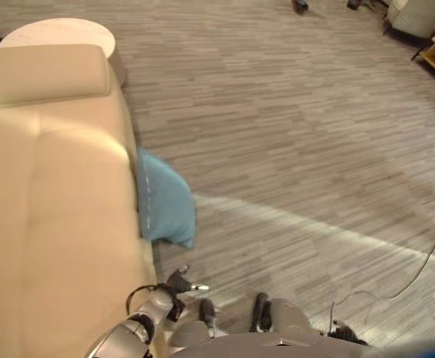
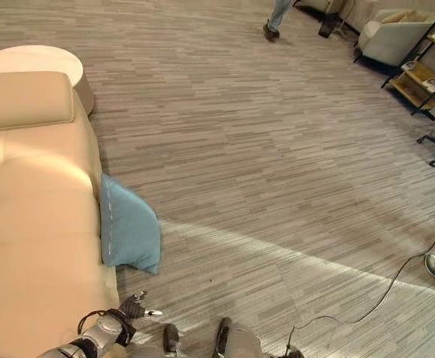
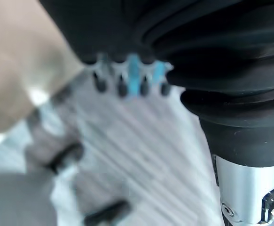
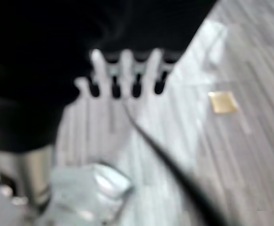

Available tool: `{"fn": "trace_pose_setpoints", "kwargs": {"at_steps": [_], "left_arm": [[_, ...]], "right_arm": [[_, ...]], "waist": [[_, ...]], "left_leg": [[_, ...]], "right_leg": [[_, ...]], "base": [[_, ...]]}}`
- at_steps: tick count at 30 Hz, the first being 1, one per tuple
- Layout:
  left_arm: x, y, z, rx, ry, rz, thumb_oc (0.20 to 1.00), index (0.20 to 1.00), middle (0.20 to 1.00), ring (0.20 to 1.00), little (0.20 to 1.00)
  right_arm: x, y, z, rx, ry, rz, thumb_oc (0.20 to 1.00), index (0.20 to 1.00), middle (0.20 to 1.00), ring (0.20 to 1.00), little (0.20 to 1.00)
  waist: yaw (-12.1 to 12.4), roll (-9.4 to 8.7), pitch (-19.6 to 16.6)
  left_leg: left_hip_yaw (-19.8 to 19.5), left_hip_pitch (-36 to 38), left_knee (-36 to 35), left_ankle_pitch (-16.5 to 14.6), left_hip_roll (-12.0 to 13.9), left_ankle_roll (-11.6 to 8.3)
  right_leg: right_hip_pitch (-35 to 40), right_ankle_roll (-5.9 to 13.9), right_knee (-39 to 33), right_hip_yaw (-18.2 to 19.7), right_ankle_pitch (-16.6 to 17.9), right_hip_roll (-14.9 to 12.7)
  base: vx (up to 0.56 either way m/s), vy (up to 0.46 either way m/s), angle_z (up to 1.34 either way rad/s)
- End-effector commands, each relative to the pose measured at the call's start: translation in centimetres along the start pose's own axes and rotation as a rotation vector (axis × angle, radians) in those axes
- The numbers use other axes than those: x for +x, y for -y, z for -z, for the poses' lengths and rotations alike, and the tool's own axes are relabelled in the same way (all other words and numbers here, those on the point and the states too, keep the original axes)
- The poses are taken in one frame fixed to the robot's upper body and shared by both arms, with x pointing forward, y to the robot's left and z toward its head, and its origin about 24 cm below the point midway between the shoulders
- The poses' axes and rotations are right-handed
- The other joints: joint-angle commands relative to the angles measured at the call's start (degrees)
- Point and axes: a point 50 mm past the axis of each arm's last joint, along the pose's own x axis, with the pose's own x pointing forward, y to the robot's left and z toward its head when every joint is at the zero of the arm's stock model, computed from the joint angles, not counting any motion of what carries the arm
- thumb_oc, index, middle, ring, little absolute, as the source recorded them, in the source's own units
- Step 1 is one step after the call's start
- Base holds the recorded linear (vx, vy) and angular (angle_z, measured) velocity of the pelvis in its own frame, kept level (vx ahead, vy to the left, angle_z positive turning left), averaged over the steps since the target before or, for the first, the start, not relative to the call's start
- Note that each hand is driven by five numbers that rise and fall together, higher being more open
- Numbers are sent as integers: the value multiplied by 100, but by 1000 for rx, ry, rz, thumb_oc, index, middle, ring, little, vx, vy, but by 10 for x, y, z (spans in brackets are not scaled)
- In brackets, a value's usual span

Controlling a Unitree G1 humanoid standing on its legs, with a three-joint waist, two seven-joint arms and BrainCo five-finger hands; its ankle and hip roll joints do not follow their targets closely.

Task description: Pick up all the scattered cushions and arrange them neatly on the sofa.

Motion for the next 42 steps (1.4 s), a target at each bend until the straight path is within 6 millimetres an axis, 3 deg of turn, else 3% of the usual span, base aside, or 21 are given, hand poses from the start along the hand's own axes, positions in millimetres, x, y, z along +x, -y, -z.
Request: {"fn": "trace_pose_setpoints", "kwargs": {"at_steps": [1, 5, 6, 7, 8, 9, 11, 13, 15, 17, 20, 22, 23, 26, 27, 29, 30, 31, 33, 38, 42], "left_arm": [[-7, 14, 27, -1, -77, 45, 1000, 1000, 1000, 1000, 1000], [-10, 14, 40, 15, -114, 50, 1000, 1000, 1000, 1000, 1000], [-11, 4, 43, -9, -127, 9, 1000, 1000, 1000, 1000, 1000], [-11, 4, 43, -9, -127, 8, 1000, 1000, 1000, 1000, 1000], [-7, -10, 30, -20, -87, -43, 1000, 1000, 1000, 1000, 1000], [-6, -15, 26, -21, -75, -61, 1000, 1000, 1000, 1000, 1000], [-4, -18, 18, -42, -55, -76, 1000, 1000, 1000, 1000, 1000], [-3, -15, 15, -50, -50, -68, 1000, 1000, 1000, 1000, 1000], [-3, -9, 15, -58, -50, -51, 1000, 1000, 1000, 1000, 1000], [-3, -11, 15, -62, -46, -54, 1000, 1000, 1000, 1000, 1000], [-4, -12, 19, -66, -54, -52, 1000, 1000, 1000, 1000, 1000], [-5, -12, 23, -36, -69, -30, 1000, 1000, 1000, 1000, 1000], [-5, -8, 22, -10, -67, -9, 1000, 1000, 1000, 1000, 1000], [-7, -4, 29, -12, -89, 5, 1000, 1000, 1000, 1000, 1000], [-7, -1, 30, -16, -96, 9, 1000, 1000, 1000, 1000, 1000], [-3, -6, 19, -17, -75, -19, 1000, 1000, 1000, 1000, 1000], [-3, -6, 19, -17, -75, -19, 1000, 1000, 1000, 1000, 1000], [-3, -5, 17, -38, -72, -26, 1000, 1000, 1000, 1000, 1000], [-4, 0, 22, -40, -85, -10, 1000, 1000, 1000, 1000, 1000], [-3, -6, 19, -104, -78, -50, 1000, 1000, 1000, 1000, 1000], [-5, -10, 24, -201, -89, -101, 1000, 1000, 1000, 1000, 1000]], "right_arm": [[4, 13, -18, -26, 48, 26, 1000, 1000, 1000, 1000, 1000], [2, 9, -13, 7, 51, 15, 1000, 1000, 1000, 1000, 1000], [2, 3, -17, 27, 62, -2, 1000, 1000, 1000, 1000, 1000], [2, 3, -17, 27, 62, -2, 1000, 1000, 1000, 1000, 1000], [4, 5, -34, 28, 116, 8, 1000, 1000, 1000, 1000, 1000], [4, 5, -37, 31, 122, 13, 1000, 1000, 1000, 1000, 1000], [6, 8, -44, 25, 131, 20, 1000, 1000, 1000, 1000, 1000], [6, 12, -48, 30, 142, 26, 1000, 1000, 1000, 1000, 1000], [7, 14, -48, 22, 137, 33, 1000, 1000, 1000, 1000, 1000], [7, 13, -47, 7, 137, 29, 1000, 1000, 1000, 1000, 1000], [6, 9, -44, 9, 131, 18, 1000, 1000, 1000, 1000, 1000], [5, 6, -31, 16, 93, 0, 1000, 1000, 1000, 1000, 1000], [4, 6, -26, 9, 74, 0, 1000, 1000, 1000, 1000, 1000], [4, 6, -26, 26, 79, -6, 1000, 1000, 1000, 1000, 1000], [4, 6, -25, 23, 79, -3, 1000, 1000, 1000, 1000, 1000], [5, 12, -38, 25, 118, 14, 1000, 1000, 1000, 1000, 1000], [5, 12, -38, 26, 118, 14, 1000, 1000, 1000, 1000, 1000], [6, 14, -39, 38, 111, 23, 1000, 1000, 1000, 1000, 1000], [6, 14, -36, 27, 104, 22, 1000, 1000, 1000, 1000, 1000], [6, 19, -47, -5, 148, 39, 1000, 1000, 1000, 1000, 1000], [7, 29, -62, -32, 198, 65, 1000, 1000, 1000, 1000, 1000]], "waist": [[117, 43, 45], [27, -126, -42], [150, -113, -100], [130, -129, -117], [303, -270, 47], [395, -343, 89], [611, -409, 168], [631, -387, 130], [714, -217, 31], [832, -182, -46], [897, -280, -60], [713, -305, -102], [504, -228, -82], [235, -31, -10], [237, 33, -39], [295, 135, -71], [286, 131, -79], [359, 170, -169], [329, 139, -211], [489, 154, -216], [770, 145, -214]], "left_leg": [[-697, 42, 373, -298, 554, -526], [-674, 322, 210, -380, 668, -680], [-879, 189, 465, 203, 1149, -1069], [-896, 157, 465, 221, 1130, -1065], [-961, -661, 1506, 880, 1376, -1167], [-900, -828, 1769, 745, 1464, -1096], [-803, -1387, 2139, 191, 1260, -947], [-739, -1513, 1732, 70, 848, -822], [-531, -1543, 848, 393, 407, -792], [-305, -1597, 597, 696, 176, -814], [-262, -1518, 632, 697, 191, -802], [-367, -1171, 473, 562, 187, -680], [-352, -1019, 456, 471, 203, -602], [-511, -559, 211, 374, 283, -488], [-726, -368, 121, 334, 239, -475], [-1090, -244, 76, 262, 218, -575], [-1097, -261, 81, 269, 212, -574], [-1146, -202, -43, 340, 198, -758], [-1156, -205, -43, 318, 185, -825], [-1614, -573, 17, 447, 331, -1147], [-1058, -1035, 478, 408, 380, -1026]], "right_leg": [[131, -65, -711, 147, 825, 26], [304, 42, -984, 112, 994, 134], [493, -62, -1186, -99, 959, 527], [470, -61, -1185, -110, 964, 506], [598, -207, -1218, -217, 795, 635], [681, -229, -1218, -246, 625, 678], [883, -283, -1218, -370, 394, 717], [880, -310, -1218, -371, 356, 690], [1067, -319, -1218, -451, 152, 900], [1258, -375, -1218, -466, -4, 1159], [1394, -399, -1218, -450, -2, 1229], [1354, -311, -593, -373, -92, 1188], [1065, -214, 270, -253, -32, 1016], [453, -159, 1135, 210, 175, 961], [404, -266, 433, 289, 155, 837], [319, -224, -672, 580, 380, 604], [313, -223, -682, 573, 391, 598], [489, -98, -904, 248, 589, 512], [720, -56, -1155, -71, 673, 450], [863, -111, -1218, -454, 383, 617], [1021, -149, -1218, -811, 190, 606]], "base": [[492, -99, -13], [489, -166, -2], [450, -274, 42], [575, -465, 52], [236, -267, 64], [435, -390, 79], [377, -154, 35], [228, 96, -15], [367, 148, -10], [393, 56, 11], [264, 56, -6], [108, 234, -9], [50, 253, -12], [228, 117, -17], [573, -142, 23], [573, -249, 235], [516, -277, 334], [322, -185, 254], [349, -213, 280], [189, -160, 193], [60, -63, 36]]}}
